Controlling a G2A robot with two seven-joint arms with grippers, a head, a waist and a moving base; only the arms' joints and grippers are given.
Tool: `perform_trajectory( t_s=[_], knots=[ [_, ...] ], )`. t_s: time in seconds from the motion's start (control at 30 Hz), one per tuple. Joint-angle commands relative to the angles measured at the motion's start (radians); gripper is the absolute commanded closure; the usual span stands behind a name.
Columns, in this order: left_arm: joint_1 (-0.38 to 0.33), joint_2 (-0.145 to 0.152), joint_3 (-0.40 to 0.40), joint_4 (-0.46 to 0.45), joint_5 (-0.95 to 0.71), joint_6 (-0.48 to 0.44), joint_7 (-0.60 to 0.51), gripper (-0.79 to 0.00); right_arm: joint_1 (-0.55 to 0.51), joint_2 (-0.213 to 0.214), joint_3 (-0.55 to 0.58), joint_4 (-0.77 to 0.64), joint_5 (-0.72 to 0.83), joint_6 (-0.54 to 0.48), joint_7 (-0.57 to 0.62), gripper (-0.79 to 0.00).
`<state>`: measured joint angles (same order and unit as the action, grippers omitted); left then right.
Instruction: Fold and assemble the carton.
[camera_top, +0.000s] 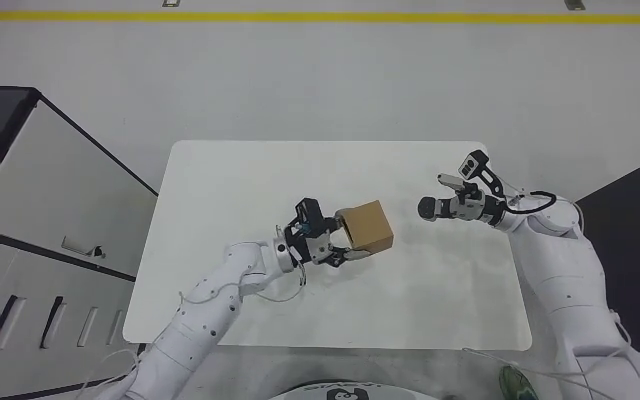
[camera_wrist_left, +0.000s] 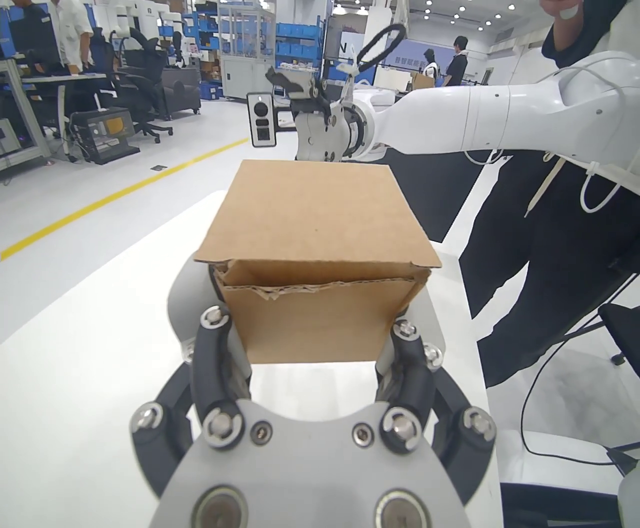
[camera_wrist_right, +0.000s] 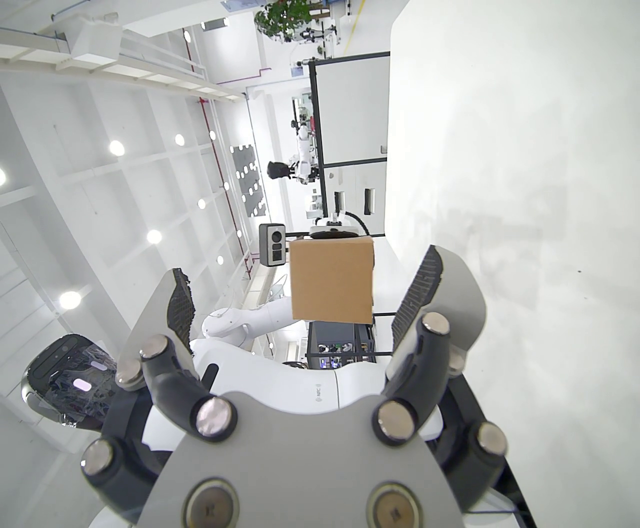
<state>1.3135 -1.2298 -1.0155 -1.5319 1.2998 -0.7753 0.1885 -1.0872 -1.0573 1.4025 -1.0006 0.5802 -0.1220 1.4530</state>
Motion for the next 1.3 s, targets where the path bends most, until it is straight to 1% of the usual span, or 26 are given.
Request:
perform_trajectory(
  t_s=[0.0,0.23,0.37,0.5,1.03,1.13,1.27],
  knots=[
    [0.009,0.01,-0.035,-0.072,-0.014,-0.018,-0.044,0.0,0.0,0.0,0.0,0.0,0.0,0.0,0.0,-0.785],
    [0.037,0.043,-0.174,-0.306,-0.09,-0.068,-0.232,0.0,0.0,0.0,0.0,0.0,0.0,0.0,0.0,-0.785],
    [0.031,0.057,-0.241,-0.411,-0.116,-0.093,-0.318,0.0,0.0,0.0,0.0,0.0,0.0,0.0,0.0,-0.785],
    [0.019,0.069,-0.281,-0.51,-0.107,-0.129,-0.396,0.0,0.0,0.0,0.0,0.0,0.0,0.0,0.0,-0.785],
    [0.014,0.07,-0.283,-0.524,-0.101,-0.122,-0.399,0.0,0.0,0.0,0.0,0.0,0.0,0.0,0.0,-0.785],
    [-0.045,0.072,-0.299,-0.552,-0.095,-0.15,-0.377,0.0,0.0,0.0,0.0,0.0,0.0,0.0,0.0,-0.785],
    [-0.154,0.076,-0.316,-0.536,-0.131,-0.204,-0.365,0.0,0.0,0.0,0.0,0.0,0.0,0.0,0.0,-0.785]
  ],
)
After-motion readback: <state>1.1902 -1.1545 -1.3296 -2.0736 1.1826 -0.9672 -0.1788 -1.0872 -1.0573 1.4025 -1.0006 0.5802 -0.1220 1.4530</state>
